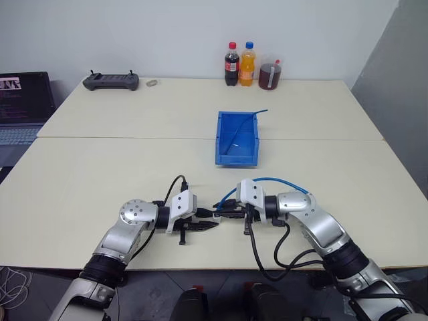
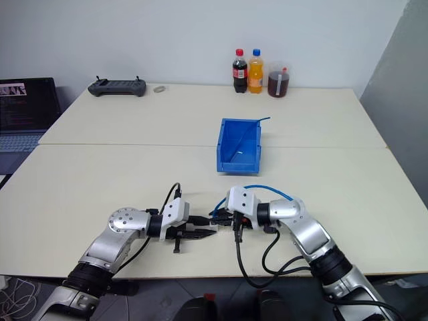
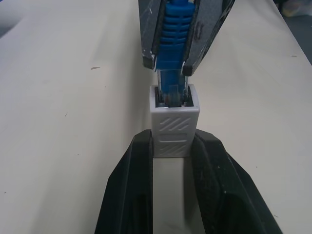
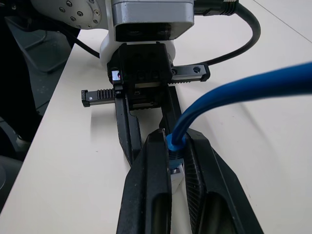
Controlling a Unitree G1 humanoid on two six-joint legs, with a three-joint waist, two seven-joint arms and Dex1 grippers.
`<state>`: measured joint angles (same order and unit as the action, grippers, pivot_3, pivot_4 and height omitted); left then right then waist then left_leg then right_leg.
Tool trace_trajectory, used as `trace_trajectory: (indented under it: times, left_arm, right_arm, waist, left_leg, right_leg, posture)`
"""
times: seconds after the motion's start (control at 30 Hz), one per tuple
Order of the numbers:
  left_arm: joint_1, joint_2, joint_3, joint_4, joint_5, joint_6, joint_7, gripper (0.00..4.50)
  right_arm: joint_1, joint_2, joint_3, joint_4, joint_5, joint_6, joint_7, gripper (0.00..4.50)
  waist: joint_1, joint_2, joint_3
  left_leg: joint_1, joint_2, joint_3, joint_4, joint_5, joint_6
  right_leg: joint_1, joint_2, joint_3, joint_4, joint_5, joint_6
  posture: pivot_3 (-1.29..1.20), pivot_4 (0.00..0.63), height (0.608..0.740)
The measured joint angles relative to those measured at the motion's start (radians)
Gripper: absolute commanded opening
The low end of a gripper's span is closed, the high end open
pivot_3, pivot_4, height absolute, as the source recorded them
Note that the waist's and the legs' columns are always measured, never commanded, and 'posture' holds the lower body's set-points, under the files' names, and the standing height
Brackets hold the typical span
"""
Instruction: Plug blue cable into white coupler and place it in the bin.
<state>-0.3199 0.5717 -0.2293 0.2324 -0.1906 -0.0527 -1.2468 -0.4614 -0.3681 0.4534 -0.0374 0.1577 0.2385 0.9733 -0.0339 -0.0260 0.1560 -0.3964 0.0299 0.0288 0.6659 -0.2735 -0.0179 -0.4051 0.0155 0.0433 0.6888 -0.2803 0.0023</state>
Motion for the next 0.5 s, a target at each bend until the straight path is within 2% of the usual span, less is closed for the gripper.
trace_trajectory:
  times: [0.5]
  left_arm:
    - [0.041,0.021,0.013,-0.032,0.002,0.004,0.035,0.78]
  right_arm:
    - [-0.063,0.051,0.017,0.120,-0.019,-0.011,0.063,0.11]
  waist:
    - [-0.015,-0.001,-0.007]
  left_leg:
    - [0.006,0.001,0.001,-0.001,0.000,0.000]
  right_leg:
    - [0.002,0.001,0.001,0.005,-0.002,-0.004]
  posture:
    - [0.00,0.150,0.740]
